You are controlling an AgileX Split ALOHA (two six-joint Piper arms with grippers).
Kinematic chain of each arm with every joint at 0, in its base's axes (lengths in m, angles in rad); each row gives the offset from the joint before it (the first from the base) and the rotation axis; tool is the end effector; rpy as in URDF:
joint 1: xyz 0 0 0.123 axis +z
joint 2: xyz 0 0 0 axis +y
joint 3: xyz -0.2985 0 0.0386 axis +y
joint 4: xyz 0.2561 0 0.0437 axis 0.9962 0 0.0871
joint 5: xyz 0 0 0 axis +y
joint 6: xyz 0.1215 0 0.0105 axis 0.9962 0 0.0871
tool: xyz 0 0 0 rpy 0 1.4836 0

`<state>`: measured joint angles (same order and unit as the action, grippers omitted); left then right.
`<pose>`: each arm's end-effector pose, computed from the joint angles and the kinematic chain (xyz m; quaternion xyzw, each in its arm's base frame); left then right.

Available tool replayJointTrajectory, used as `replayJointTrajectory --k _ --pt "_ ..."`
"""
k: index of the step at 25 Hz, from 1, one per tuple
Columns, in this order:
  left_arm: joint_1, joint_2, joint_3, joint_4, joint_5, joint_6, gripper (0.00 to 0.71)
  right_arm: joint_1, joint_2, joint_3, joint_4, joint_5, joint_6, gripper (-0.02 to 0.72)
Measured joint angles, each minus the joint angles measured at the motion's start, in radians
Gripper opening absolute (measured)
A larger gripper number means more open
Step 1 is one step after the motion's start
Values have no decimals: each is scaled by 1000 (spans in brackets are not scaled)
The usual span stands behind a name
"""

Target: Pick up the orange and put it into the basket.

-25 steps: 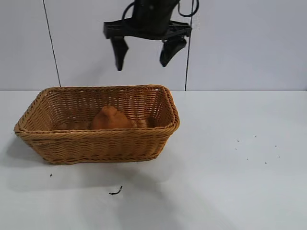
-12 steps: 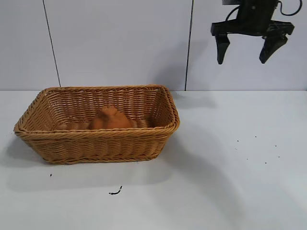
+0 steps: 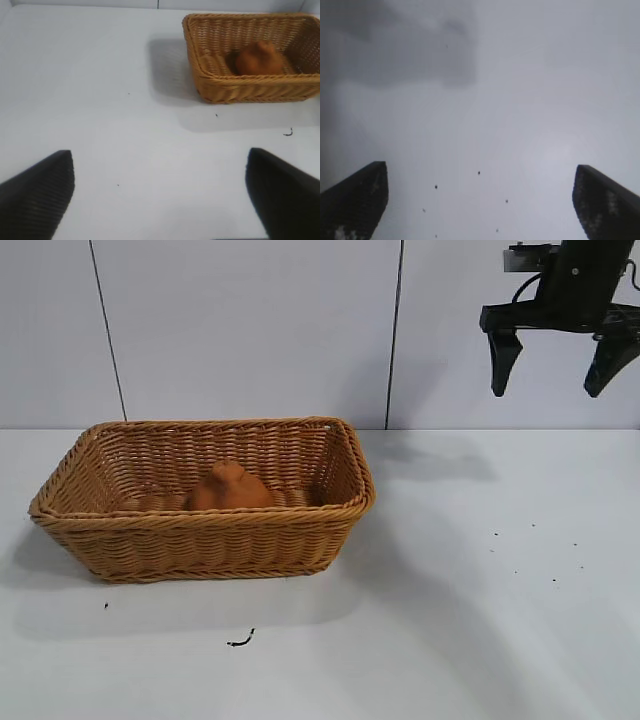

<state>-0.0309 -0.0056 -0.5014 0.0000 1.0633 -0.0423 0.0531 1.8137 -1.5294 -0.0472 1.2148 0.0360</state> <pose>0.0127 -0.0004 0.2672 -0.0049 0.8521 -0.0192 0.5231 0.3863 0.0151 0.2533 -0.0150 0.9965 -0.0191 0.0803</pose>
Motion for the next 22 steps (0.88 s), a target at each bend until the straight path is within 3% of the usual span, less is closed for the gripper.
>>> replayJointTrajectory --k 12,18,22 --pt "0 0 0 0 0 0 666 1 -750 665 33 -4 -12 683" --pt "0 0 0 0 0 0 666 1 -1132 918 33 -146 -14 683" --pt "0 0 0 0 0 0 666 1 -1374 1028 34 -178 -16 682"
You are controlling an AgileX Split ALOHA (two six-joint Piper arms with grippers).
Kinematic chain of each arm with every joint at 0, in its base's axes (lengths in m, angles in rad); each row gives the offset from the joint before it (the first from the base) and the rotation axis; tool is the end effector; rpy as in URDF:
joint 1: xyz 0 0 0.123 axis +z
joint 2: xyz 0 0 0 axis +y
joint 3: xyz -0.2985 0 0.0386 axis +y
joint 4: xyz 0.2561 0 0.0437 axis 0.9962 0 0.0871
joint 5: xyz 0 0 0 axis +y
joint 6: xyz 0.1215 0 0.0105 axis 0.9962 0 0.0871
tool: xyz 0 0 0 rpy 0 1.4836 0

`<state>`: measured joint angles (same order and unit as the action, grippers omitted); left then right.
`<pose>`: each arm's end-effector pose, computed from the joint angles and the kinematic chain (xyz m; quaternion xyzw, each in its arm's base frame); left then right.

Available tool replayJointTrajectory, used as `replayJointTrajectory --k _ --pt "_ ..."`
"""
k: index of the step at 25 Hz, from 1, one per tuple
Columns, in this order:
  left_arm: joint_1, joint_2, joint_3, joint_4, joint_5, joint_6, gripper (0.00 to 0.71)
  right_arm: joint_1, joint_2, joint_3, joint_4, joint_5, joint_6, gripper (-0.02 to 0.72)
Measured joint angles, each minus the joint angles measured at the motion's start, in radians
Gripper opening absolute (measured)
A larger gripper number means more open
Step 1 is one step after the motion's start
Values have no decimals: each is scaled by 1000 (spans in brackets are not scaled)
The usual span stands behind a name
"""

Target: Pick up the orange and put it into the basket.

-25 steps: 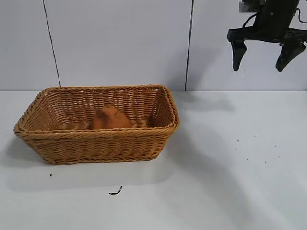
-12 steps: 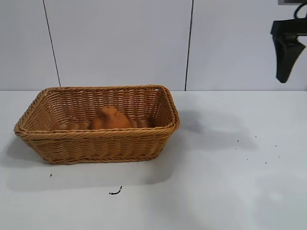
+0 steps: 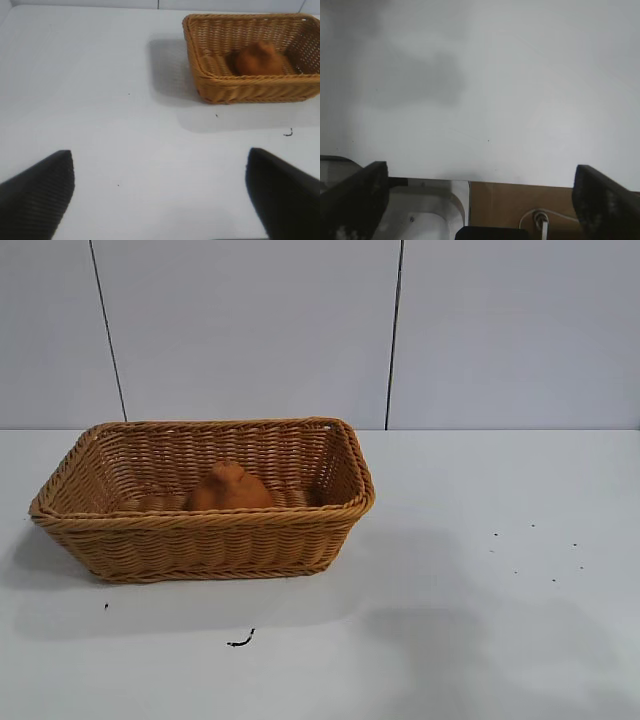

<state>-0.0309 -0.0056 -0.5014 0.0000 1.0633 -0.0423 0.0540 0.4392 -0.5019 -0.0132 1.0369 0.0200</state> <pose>0.0127 -0.0004 0.2672 -0.0049 0.8521 -0.0192 0.5231 0.0760 0.0027 0.2499 -0.0173 0.9419 0.0059 0.3353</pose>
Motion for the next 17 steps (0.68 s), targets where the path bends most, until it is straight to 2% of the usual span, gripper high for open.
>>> replayJointTrajectory --k 10,17 --pt "0 0 0 0 0 0 666 0 -401 11 7 -18 0 682" --pt "0 0 0 0 0 0 666 0 -443 11 7 -17 0 682"
